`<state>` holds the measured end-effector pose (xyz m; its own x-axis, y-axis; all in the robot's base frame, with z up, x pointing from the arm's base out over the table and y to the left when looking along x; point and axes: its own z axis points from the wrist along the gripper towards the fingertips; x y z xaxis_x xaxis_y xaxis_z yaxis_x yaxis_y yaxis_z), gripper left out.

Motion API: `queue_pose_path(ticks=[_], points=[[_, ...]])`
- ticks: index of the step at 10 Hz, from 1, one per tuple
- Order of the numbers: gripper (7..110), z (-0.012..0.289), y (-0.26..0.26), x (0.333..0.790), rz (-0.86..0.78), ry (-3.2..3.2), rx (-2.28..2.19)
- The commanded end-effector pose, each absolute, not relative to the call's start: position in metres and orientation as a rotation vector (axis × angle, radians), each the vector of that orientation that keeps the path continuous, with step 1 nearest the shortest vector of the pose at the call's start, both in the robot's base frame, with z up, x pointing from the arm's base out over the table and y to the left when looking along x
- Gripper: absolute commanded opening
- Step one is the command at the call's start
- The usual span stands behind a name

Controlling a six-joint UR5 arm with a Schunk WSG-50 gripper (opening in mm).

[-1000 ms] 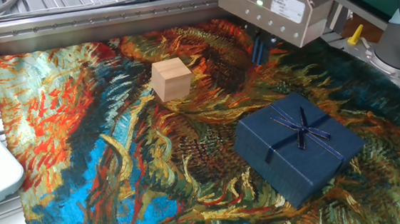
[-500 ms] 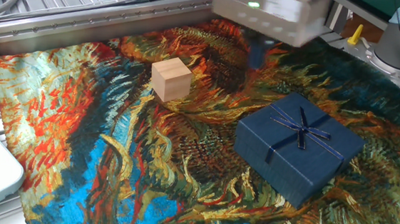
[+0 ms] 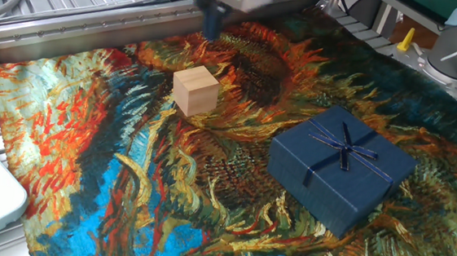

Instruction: Pick up one small block

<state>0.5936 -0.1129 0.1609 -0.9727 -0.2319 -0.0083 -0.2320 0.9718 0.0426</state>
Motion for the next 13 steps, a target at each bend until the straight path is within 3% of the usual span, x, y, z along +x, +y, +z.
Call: queue_pose_path(ticks=[1,10,11,12,13], points=[[7,0.164,-0.145,0.592,-0.028,3.148,-0.231],[7,0.164,-0.141,0.605,-0.006,3.100,-0.135],[7,0.160,-0.117,0.607,0.162,3.111,-0.138],[7,0.128,-0.118,0.640,0.269,3.114,-0.108],[7,0.095,-0.132,0.658,0.261,3.143,-0.100]])
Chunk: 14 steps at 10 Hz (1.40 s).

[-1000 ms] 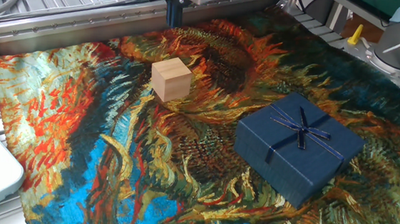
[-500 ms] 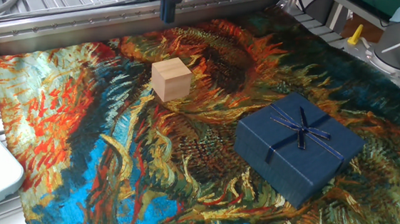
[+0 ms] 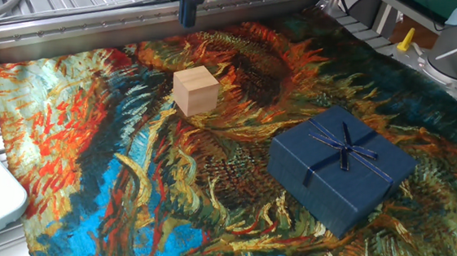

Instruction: Pick up one small block

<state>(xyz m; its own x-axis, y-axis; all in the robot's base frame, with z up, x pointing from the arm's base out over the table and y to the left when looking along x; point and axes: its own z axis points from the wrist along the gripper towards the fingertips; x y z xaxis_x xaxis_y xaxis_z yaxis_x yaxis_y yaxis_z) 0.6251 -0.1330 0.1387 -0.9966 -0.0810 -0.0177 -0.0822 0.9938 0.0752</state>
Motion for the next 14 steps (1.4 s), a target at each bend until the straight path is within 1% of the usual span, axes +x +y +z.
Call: queue_pose_path(ticks=[1,2,3,4,5,6,8,9,10,12,13,14], points=[[7,0.068,-0.150,0.675,0.204,3.131,-0.131],[7,0.051,-0.164,0.684,0.138,3.105,-0.157],[7,0.056,-0.175,0.677,0.062,3.117,-0.166],[7,0.073,-0.179,0.663,-0.010,3.151,-0.158],[22,0.087,-0.202,0.636,-0.187,3.221,-0.224],[22,0.092,-0.194,0.612,-0.173,3.250,-0.179],[22,0.089,-0.179,0.597,-0.079,3.241,-0.078],[66,0.087,-0.170,0.600,-0.011,3.217,-0.066],[66,0.086,-0.162,0.597,0.045,3.216,-0.044],[66,0.081,-0.166,0.593,0.032,3.212,0.053],[88,0.074,-0.168,0.594,0.036,3.188,0.089],[88,0.061,-0.165,0.594,0.036,3.164,0.120]])
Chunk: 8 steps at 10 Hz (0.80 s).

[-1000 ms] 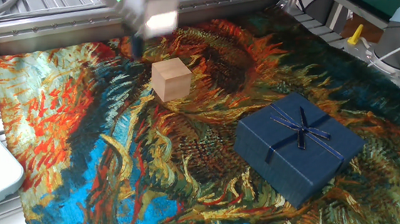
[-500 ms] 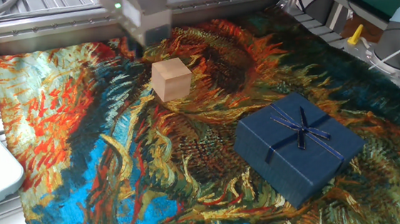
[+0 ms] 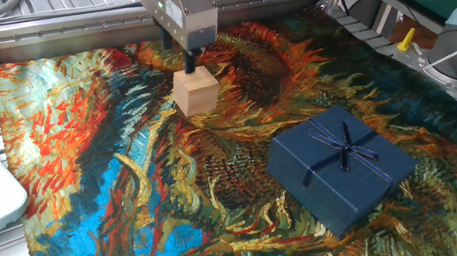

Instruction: Pick up one small block

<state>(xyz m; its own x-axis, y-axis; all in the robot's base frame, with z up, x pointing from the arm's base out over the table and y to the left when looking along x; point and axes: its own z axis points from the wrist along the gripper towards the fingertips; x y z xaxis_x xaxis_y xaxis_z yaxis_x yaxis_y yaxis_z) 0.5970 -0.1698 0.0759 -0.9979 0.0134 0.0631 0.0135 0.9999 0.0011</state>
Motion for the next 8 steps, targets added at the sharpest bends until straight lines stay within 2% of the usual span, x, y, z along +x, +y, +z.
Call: queue_pose_path(ticks=[1,4,8], points=[[88,0.052,-0.162,0.592,-0.034,-3.127,-0.148],[88,0.033,-0.157,0.589,-0.026,-3.161,-0.181],[88,0.028,-0.166,0.585,0.010,-3.149,-0.168]])
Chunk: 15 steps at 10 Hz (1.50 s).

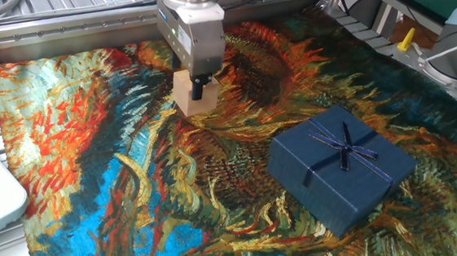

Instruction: Pick up one small block

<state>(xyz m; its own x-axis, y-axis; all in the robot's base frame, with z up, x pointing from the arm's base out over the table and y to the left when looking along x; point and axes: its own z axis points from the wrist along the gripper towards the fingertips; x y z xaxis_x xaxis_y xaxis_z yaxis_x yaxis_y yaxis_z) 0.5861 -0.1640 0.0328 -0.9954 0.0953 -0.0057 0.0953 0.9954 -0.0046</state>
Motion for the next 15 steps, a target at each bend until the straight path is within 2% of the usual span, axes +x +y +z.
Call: queue_pose_path(ticks=[1,15], points=[[88,0.0276,-0.1670,0.5835,-0.012,3.130,0.172],[88,0.0214,-0.1667,0.5784,0.084,3.131,0.112]])
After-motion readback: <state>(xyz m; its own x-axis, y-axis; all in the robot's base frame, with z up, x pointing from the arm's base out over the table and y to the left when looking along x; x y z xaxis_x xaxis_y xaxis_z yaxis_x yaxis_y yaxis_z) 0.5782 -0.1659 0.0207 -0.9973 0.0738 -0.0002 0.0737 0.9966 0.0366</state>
